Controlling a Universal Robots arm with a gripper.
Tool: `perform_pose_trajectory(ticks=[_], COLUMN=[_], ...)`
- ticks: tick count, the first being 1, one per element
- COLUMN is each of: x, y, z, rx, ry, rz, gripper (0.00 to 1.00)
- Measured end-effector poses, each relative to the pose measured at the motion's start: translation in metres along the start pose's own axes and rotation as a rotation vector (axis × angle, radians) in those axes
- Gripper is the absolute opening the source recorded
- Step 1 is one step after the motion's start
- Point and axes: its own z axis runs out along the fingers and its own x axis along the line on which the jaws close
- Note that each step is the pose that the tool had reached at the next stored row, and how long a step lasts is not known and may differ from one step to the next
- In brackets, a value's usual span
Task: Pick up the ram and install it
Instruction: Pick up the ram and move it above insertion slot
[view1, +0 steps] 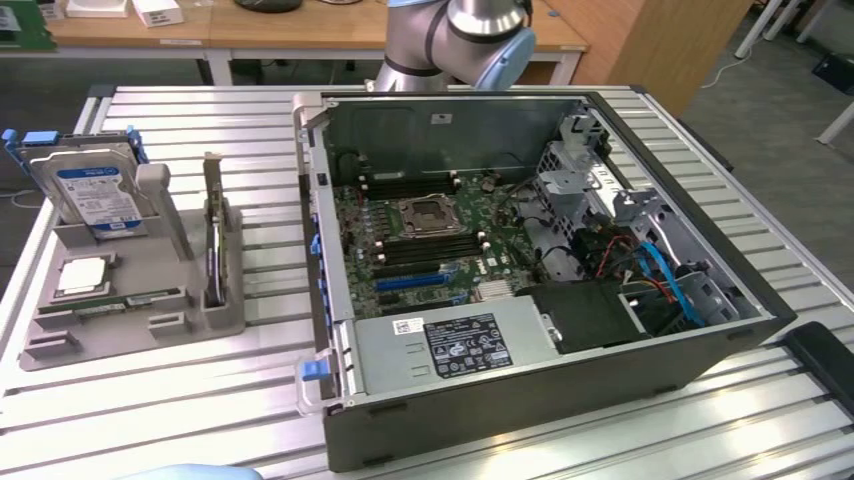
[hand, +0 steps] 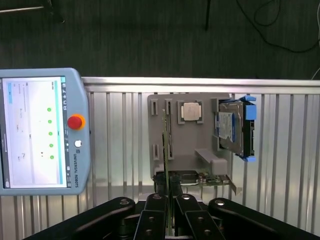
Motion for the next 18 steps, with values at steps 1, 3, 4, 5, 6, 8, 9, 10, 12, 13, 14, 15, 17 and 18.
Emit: perform_pose_trajectory(ticks=[1,3,4,5,6,8,9,10,12,13,14,15,17,18], x=[0.000,0.000,0.000,0.000,0.000,0.000,0.000,0.000,0.000,0.000,0.000,0.000,-0.001,-0.001], y=[-0.0020,-0.0062,-0.0081,-0.0101,-0.0122,-0.0167,-0.0189,-0.0209,-0.0251,-0.0272,-0.0292,-0.0315,-0.0357,-0.0381], z=[0.0003,0.0010,0.0012,0.0015,0.0018,0.0023,0.0026,0.0028,0.0032,0.0035,0.0037,0.0038,0.0042,0.0044], rx=[0.0001,0.0000,0.0000,0.0000,0.0000,0.0001,0.0000,0.0000,0.0001,0.0001,0.0000,-0.0001,0.0000,0.0000], ry=[-0.0001,0.0000,0.0000,0.0000,0.0000,-0.0001,0.0000,0.0000,-0.0001,-0.0001,0.0000,0.0001,-0.0001,-0.0001], rz=[0.000,0.000,0.000,0.000,0.000,0.000,0.000,0.000,0.000,0.000,0.000,0.000,0.000,0.000], gripper=[0.13,0.13,0.13,0.13,0.13,0.13,0.13,0.13,0.13,0.13,0.13,0.13,0.13,0.13])
